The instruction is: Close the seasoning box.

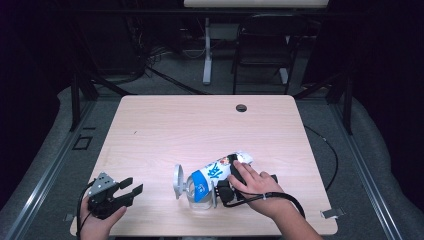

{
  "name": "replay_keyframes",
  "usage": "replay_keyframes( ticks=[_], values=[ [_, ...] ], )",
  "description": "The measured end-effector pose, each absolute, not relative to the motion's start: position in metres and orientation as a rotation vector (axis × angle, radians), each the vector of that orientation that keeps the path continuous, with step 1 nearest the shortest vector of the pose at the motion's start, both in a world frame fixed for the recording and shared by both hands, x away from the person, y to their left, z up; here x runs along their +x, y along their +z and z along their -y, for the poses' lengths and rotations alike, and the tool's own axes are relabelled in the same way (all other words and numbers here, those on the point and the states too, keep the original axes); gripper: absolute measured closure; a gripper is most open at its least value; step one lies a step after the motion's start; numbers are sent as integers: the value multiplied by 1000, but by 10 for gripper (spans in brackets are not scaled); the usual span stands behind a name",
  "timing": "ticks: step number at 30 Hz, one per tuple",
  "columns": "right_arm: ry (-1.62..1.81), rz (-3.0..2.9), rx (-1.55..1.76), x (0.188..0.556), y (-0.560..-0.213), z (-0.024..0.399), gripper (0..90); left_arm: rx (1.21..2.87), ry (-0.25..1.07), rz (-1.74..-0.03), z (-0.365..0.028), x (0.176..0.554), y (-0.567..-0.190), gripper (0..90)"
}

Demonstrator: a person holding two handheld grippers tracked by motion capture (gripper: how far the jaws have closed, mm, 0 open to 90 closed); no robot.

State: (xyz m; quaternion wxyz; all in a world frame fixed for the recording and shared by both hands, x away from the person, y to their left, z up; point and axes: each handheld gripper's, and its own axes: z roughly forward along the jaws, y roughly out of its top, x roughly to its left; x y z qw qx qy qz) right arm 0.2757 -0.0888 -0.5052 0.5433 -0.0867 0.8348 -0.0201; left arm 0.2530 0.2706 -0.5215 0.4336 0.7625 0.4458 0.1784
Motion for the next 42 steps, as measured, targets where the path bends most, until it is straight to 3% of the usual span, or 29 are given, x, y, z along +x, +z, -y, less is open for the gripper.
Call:
replay_keyframes(
  ticks=[42],
  values=[
    [-144,-1925,-234,273,-503,81,445,1900,442,-1110,-272,253,-522,507]
  ],
)
